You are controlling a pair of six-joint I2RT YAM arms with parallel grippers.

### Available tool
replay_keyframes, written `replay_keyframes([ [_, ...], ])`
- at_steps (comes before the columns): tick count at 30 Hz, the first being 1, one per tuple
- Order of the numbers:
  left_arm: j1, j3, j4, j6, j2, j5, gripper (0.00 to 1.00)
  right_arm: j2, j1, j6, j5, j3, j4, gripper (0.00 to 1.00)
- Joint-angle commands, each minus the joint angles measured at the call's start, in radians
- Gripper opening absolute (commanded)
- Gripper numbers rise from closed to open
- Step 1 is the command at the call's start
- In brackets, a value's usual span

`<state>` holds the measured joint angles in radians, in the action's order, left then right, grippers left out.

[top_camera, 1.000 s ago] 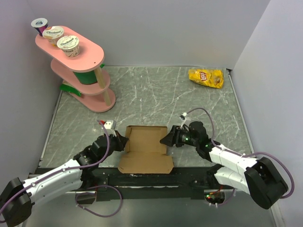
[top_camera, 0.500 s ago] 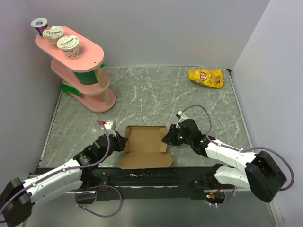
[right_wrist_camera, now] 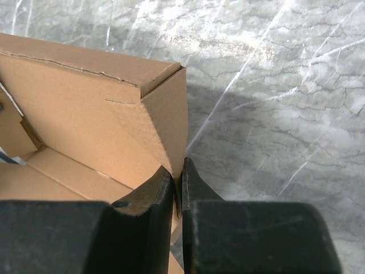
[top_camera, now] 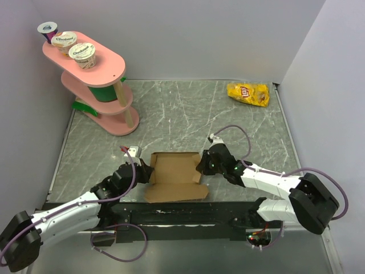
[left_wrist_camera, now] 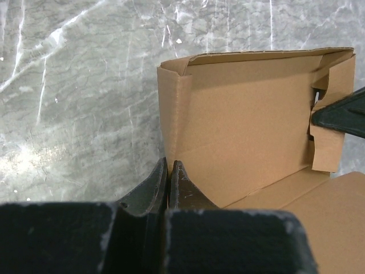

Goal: Fold the paper box

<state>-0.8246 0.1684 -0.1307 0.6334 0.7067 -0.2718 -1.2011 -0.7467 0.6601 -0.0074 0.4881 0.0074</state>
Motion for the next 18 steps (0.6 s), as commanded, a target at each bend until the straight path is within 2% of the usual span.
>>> replay_keyframes([
  [1, -0.025, 0.013, -0.144, -0.026, 0.028, 0.056, 0.01, -0.031, -0.011, -0.002, 0.032, 0.038, 0.087, 0.16],
  [3, -0.036, 0.013, -0.153, -0.035, 0.039, 0.046, 0.01, -0.040, -0.014, 0.004, 0.043, 0.044, 0.092, 0.28],
  [4, -0.039, 0.014, -0.156, -0.037, 0.045, 0.045, 0.01, -0.041, -0.017, 0.006, 0.053, 0.049, 0.103, 0.38],
  [6, -0.042, 0.016, -0.159, -0.038, 0.056, 0.046, 0.01, -0.041, -0.016, 0.004, 0.069, 0.055, 0.109, 0.47],
  [9, -0.045, 0.017, -0.161, -0.038, 0.065, 0.045, 0.01, -0.031, -0.017, -0.008, 0.099, 0.066, 0.111, 0.47],
  [14, -0.044, 0.016, -0.161, -0.037, 0.068, 0.045, 0.01, -0.003, -0.016, -0.030, 0.126, 0.067, 0.109, 0.38],
  [17, -0.045, 0.019, -0.162, -0.040, 0.068, 0.054, 0.01, 0.008, 0.009, -0.047, 0.078, 0.034, 0.191, 0.38],
  [18, -0.044, 0.017, -0.162, -0.040, 0.068, 0.055, 0.01, 0.009, 0.023, -0.057, 0.013, 0.023, 0.216, 0.39],
])
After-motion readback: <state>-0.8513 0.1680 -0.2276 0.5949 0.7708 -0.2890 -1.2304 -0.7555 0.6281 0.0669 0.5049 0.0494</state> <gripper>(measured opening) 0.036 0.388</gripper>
